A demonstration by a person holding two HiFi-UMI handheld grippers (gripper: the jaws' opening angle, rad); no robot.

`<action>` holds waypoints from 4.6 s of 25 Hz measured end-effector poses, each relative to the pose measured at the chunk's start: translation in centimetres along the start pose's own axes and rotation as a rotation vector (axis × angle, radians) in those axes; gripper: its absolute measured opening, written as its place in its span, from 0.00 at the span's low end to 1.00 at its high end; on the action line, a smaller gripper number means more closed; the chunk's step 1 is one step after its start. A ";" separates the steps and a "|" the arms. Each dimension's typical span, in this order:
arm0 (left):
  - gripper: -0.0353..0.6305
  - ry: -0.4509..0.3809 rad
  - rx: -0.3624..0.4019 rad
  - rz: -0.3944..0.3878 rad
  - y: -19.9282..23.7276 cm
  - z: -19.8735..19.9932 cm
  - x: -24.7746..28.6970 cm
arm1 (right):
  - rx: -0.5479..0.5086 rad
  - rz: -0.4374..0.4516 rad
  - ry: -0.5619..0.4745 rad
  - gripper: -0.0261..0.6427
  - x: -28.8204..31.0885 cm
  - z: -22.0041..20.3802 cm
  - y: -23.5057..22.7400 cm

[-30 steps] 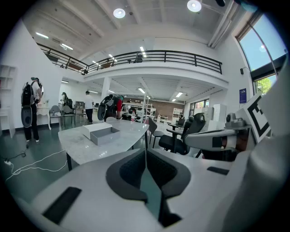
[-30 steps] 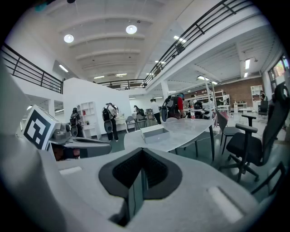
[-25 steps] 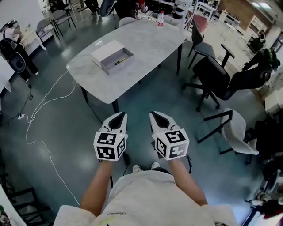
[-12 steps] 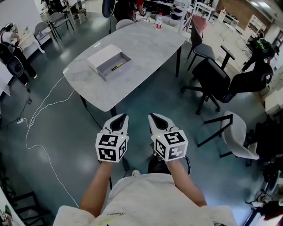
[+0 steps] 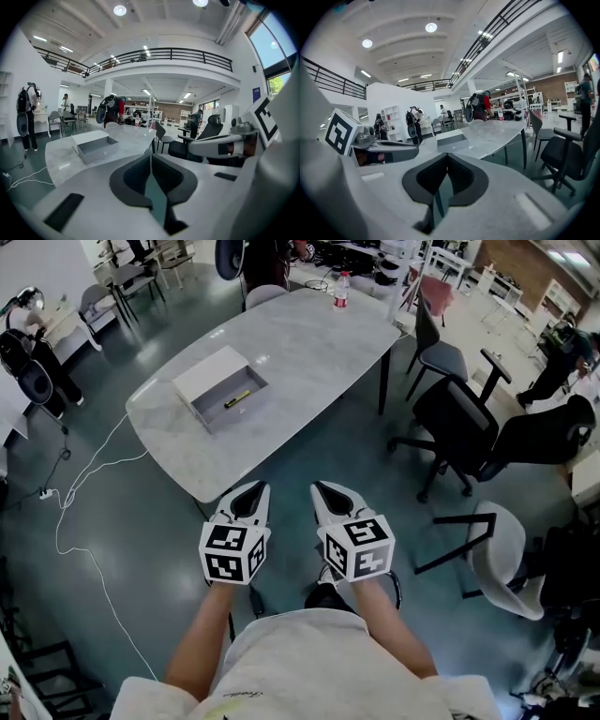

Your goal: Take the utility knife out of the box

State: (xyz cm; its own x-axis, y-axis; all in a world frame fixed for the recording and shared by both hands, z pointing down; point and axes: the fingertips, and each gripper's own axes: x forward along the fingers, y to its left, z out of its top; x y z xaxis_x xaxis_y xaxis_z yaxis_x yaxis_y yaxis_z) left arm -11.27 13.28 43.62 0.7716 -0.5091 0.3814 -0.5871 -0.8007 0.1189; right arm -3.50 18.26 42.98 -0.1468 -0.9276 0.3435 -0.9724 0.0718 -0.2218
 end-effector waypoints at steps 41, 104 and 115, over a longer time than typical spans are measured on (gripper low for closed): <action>0.08 0.033 -0.100 0.219 4.0 5.8 16.7 | -0.046 0.189 0.057 0.05 11.7 6.7 -14.3; 0.09 0.645 0.141 0.094 31.0 -0.6 30.2 | -0.304 0.695 0.337 0.05 45.6 12.2 -8.1; 0.15 0.760 0.193 0.036 30.6 -2.9 30.3 | -0.340 0.776 0.389 0.05 45.1 10.1 -7.3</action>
State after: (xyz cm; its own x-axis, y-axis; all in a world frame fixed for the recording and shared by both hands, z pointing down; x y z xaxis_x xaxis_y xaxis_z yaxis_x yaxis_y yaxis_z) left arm -6.56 -25.72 61.47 0.3328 -0.2358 0.9130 -0.5014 -0.8643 -0.0404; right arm -1.19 -27.78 50.87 -0.7684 -0.3912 0.5065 -0.5685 0.7807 -0.2594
